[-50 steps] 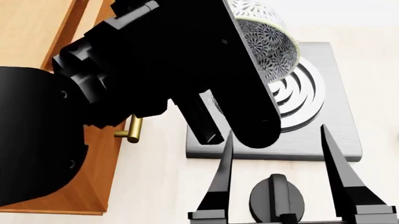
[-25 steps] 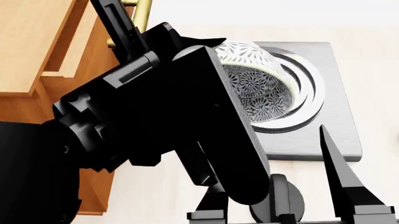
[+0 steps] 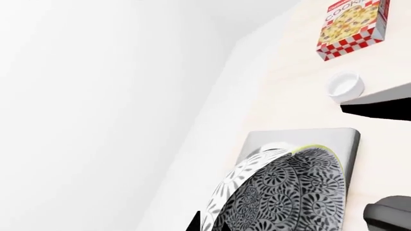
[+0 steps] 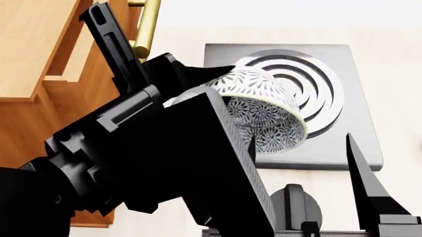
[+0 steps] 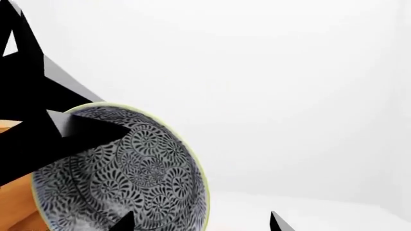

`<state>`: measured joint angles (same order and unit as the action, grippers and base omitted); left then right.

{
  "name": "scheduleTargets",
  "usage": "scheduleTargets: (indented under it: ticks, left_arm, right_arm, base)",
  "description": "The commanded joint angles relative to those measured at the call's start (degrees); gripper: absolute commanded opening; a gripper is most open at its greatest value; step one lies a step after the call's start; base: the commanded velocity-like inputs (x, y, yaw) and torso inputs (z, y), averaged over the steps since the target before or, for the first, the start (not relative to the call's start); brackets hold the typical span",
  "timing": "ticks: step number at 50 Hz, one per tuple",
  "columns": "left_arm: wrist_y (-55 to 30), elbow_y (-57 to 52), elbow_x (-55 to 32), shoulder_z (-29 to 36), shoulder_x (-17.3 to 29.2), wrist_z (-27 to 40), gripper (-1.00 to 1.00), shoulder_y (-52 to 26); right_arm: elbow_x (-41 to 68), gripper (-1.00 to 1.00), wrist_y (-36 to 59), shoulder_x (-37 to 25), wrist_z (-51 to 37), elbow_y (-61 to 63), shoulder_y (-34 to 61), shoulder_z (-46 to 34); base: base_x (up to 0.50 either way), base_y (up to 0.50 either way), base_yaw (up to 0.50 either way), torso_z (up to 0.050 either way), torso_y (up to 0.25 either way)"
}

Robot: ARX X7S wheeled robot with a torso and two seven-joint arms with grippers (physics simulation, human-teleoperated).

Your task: Pick the akita bowl on the wooden cabinet and place it on the plate.

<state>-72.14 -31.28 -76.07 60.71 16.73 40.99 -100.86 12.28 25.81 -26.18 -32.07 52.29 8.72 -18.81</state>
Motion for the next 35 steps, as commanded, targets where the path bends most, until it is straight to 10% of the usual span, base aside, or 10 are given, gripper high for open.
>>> scheduleTargets:
  ticks: [1,20,21,35]
  left_arm:
    - [-0.7,-1.6,-2.1,-1.2,-0.4,3.4,-1.00,0.1]
    - [-0.7,-2.6,-4.0,-1.0,0.5,5.1,-1.00,0.4]
    - [-0.6,-2.3,-3.8,-1.0,0.6,5.0,-1.00,0.4]
    - [-0.1,-2.5,-3.7,-0.4,0.7,5.1,-1.00,0.6]
  right_arm:
    - [0.5,1.00,1.5,0.2,-0.6,-0.3,0.4,0.1]
    - [0.5,1.00,3.5,0.6,-2.6,-0.2,0.8,1.0]
    - [1.4,-1.00,3.1,1.4,-3.2,-0.2,0.6,2.4]
    - [7.4,-1.00,9.4,3.5,-5.3,-0.7,2.5,6.6]
  base:
    - [0.00,0.00,0.00,0.000,0.000]
    - [0.00,0.00,0.00,0.001,0.001]
    - [0.00,0.00,0.00,0.000,0.000]
    - [0.00,0.00,0.00,0.000,0.000]
